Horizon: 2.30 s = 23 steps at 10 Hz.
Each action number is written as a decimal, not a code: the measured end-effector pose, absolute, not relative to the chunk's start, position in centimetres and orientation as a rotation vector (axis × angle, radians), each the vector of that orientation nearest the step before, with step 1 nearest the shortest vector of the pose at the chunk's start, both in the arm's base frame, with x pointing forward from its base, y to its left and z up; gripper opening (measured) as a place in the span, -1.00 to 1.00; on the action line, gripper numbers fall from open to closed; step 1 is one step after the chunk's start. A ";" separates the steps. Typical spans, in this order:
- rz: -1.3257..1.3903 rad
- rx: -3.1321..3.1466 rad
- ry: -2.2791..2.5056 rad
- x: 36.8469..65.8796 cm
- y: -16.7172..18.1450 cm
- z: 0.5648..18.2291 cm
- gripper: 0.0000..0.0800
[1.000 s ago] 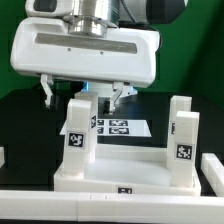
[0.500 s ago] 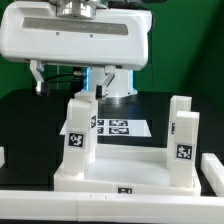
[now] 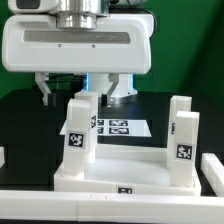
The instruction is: Assemble desk
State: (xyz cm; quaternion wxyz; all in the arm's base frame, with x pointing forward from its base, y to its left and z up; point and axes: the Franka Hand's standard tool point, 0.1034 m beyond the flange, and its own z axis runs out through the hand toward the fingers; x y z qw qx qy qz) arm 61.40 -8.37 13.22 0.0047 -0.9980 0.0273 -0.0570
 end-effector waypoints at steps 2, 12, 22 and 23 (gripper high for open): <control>0.075 -3.115 0.053 61.6 -8.3 12.8 0.62; 0.039 -3.129 0.035 62.5 -8.5 12.7 -0.28; 0.030 -2.931 1.056 62.6 -8.4 12.6 -0.27; 0.029 -2.872 1.198 62.6 -8.3 12.6 -0.27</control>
Offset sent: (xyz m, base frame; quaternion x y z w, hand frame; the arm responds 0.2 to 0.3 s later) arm 0.0146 -0.0041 0.0019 -0.0073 -0.0082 -0.0171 0.9998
